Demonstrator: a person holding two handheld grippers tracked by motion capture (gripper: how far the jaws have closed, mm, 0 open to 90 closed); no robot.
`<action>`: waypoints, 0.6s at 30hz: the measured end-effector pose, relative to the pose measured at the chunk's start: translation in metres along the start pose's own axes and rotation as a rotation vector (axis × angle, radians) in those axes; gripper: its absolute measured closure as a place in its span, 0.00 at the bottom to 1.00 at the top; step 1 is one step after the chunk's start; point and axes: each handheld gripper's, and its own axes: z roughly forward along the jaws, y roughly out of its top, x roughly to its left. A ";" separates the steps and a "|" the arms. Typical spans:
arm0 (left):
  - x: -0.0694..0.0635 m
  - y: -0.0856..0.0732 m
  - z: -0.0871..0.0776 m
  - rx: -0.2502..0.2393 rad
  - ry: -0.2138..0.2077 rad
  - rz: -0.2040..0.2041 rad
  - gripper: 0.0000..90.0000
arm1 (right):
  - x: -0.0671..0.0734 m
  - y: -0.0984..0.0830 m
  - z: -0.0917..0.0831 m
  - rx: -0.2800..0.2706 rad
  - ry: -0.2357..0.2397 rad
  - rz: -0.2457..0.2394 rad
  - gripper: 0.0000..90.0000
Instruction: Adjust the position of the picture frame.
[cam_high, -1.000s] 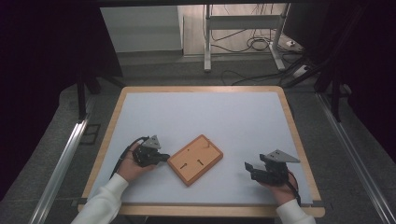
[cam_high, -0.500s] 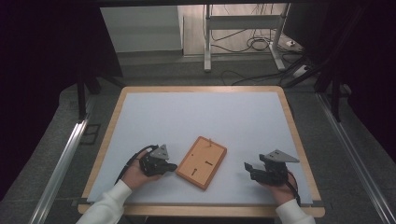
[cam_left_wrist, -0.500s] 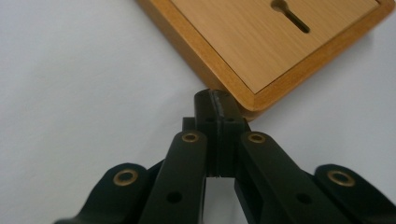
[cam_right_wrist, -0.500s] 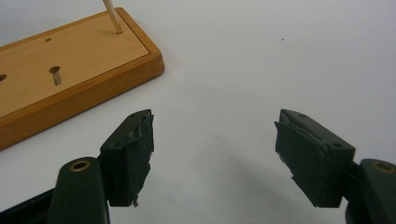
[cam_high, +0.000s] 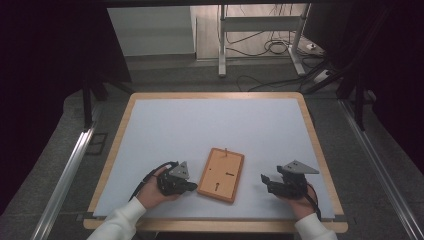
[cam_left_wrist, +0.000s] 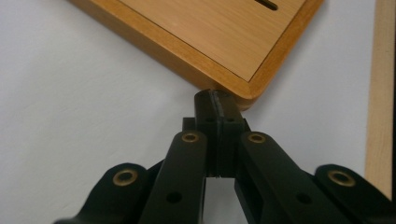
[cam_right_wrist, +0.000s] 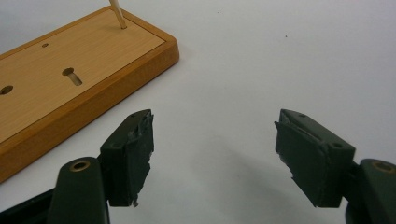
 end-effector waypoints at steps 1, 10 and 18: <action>-0.001 0.001 0.001 -0.008 -0.003 0.000 1.00 | 0.000 0.000 0.001 0.001 0.001 -0.001 0.31; -0.012 0.012 0.010 -0.006 -0.010 0.014 1.00 | 0.002 0.000 0.003 0.009 0.004 -0.010 0.31; -0.006 0.010 0.001 -0.054 0.000 -0.011 1.00 | 0.000 0.002 0.002 0.004 0.006 -0.008 0.36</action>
